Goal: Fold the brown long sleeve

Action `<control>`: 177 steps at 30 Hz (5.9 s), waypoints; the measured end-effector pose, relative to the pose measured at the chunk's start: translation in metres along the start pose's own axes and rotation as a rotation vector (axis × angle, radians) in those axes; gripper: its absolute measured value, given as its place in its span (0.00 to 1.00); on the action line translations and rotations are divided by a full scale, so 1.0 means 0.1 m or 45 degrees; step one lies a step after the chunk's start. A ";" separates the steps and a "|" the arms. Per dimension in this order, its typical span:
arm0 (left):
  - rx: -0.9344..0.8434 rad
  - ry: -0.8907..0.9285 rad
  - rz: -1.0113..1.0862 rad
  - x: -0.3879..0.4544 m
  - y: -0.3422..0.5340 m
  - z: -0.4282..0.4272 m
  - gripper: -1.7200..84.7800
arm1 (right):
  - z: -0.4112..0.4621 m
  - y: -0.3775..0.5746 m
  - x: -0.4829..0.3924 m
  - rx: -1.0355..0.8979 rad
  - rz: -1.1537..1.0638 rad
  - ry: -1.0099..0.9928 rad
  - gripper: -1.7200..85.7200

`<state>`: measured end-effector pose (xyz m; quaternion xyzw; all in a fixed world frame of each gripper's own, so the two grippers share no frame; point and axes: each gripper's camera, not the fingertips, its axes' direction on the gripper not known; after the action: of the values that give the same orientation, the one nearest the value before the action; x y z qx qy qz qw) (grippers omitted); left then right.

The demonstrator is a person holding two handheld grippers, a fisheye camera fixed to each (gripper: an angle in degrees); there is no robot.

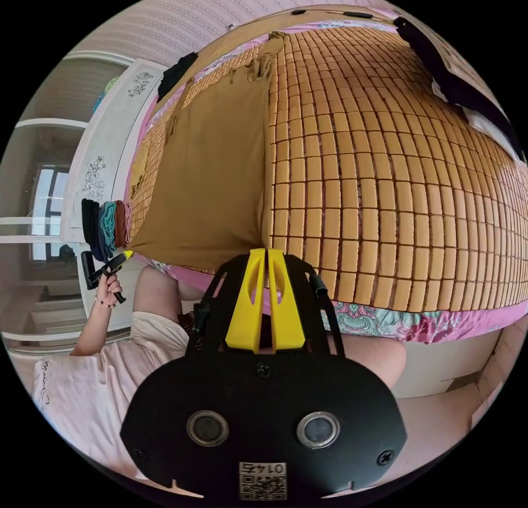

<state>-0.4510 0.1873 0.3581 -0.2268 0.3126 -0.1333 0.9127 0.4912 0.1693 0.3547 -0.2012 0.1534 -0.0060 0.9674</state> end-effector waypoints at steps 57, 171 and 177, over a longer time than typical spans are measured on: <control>-0.179 -0.169 0.655 2.41 -4.03 3.41 0.03 | -0.74 -0.43 -1.26 0.529 0.034 0.498 0.09; -0.148 -0.329 0.599 4.65 -4.64 4.94 0.01 | 0.24 0.38 0.98 0.704 0.548 0.345 0.02; -0.125 -0.323 0.590 4.46 -4.58 4.83 0.01 | -0.06 0.49 1.16 0.772 0.675 0.364 0.02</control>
<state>0.1499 -0.2195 0.6971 -0.2082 0.2454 0.1241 0.9386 0.5976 0.2034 0.2966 0.1415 0.3237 0.1702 0.9199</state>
